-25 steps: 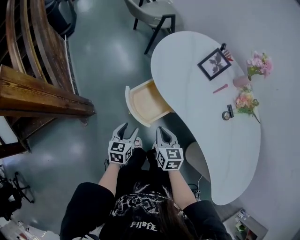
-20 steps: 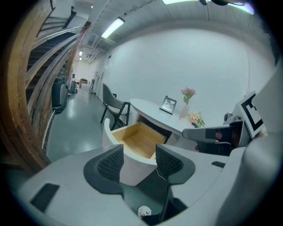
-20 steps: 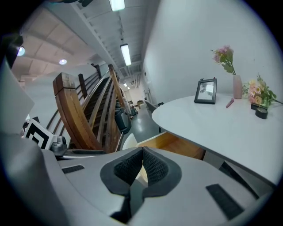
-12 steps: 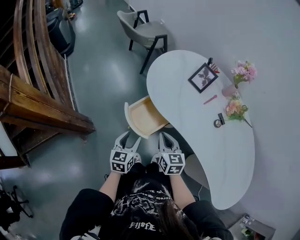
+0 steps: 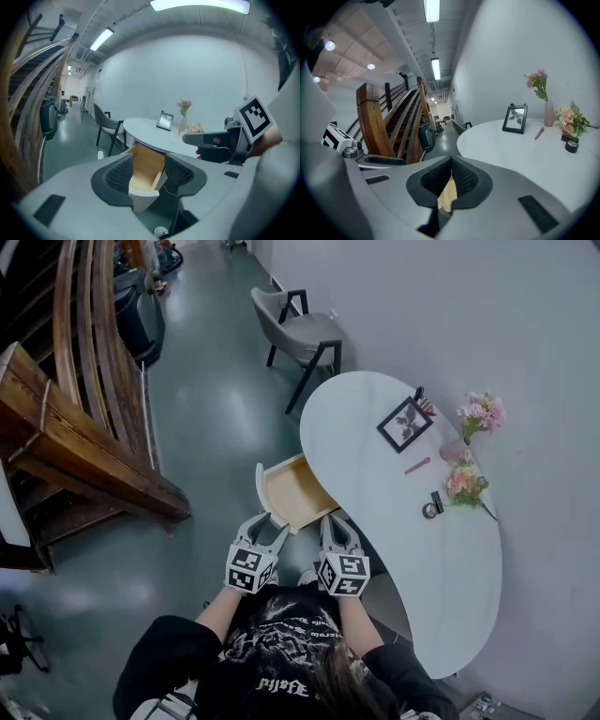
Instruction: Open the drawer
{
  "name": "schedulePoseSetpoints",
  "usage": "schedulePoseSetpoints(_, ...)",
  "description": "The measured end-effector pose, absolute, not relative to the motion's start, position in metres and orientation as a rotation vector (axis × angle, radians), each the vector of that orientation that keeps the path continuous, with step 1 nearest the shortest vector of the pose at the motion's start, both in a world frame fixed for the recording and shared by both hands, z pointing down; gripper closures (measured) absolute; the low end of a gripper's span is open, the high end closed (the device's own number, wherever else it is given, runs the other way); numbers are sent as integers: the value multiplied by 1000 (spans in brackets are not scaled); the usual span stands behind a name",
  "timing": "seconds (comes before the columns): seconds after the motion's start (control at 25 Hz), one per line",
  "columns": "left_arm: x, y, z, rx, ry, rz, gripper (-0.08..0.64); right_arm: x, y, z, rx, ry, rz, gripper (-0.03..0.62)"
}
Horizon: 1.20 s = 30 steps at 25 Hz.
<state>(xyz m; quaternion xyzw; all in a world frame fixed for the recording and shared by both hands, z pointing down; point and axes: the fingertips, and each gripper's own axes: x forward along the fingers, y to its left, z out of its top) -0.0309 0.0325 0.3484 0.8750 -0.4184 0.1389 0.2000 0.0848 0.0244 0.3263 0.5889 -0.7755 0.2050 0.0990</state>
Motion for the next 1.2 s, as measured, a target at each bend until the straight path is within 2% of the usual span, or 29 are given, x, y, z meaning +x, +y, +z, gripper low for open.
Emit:
schedulePoseSetpoints(0.48, -10, 21, 314, 2537, -1155, 296, 352, 86, 12, 297, 1750, -2362, 516, 566)
schedulePoseSetpoints(0.56, -7, 20, 311, 2547, -1156, 304, 372, 86, 11, 296, 1750, -2364, 512, 566)
schedulePoseSetpoints(0.84, -3, 23, 305, 2565, -1159, 310, 512, 80, 14, 296, 1715, -2383, 509, 566)
schedulePoseSetpoints(1.2, 3, 37, 301, 2602, -1104, 272, 535, 84, 17, 295, 1742, -2370, 498, 566)
